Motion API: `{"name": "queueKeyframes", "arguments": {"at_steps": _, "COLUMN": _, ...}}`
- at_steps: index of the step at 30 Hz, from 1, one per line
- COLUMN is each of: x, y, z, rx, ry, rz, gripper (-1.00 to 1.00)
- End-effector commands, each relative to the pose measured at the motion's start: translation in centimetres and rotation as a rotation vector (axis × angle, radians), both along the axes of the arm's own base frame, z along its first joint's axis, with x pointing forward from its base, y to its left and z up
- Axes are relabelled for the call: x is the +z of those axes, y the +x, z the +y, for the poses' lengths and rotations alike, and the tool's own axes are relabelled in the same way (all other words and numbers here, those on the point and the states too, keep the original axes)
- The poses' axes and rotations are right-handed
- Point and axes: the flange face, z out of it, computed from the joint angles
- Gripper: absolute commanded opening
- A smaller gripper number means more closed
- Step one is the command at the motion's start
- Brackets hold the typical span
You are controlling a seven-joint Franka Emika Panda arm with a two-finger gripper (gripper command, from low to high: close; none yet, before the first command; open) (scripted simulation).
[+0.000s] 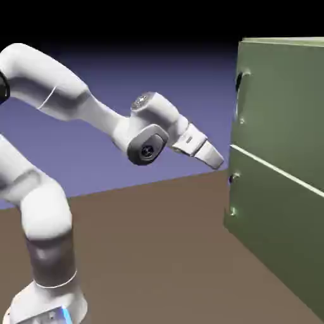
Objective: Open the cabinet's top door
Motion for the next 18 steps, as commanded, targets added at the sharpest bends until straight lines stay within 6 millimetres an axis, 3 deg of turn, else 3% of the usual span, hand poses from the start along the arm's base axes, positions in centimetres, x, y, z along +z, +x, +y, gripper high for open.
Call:
{"name": "queueKeyframes", "arguments": {"at_steps": 1, "x": 0.6, "y": 0.1, "z": -0.3, "rx": -0.006, "ry": 0.002, "rz": -0.013, "gripper": 0.0}}
{"name": "queueKeyframes", "arguments": {"at_steps": 10, "x": 5.7, "y": 0.4, "z": -1.8, "rx": -0.05, "ry": 0.019, "rz": -0.136, "gripper": 0.0}}
{"name": "queueKeyframes", "arguments": {"at_steps": 18, "x": 9.2, "y": 0.2, "z": -2.1, "rx": -0.07, "ry": 0.029, "rz": -0.246, "gripper": 0.0}}
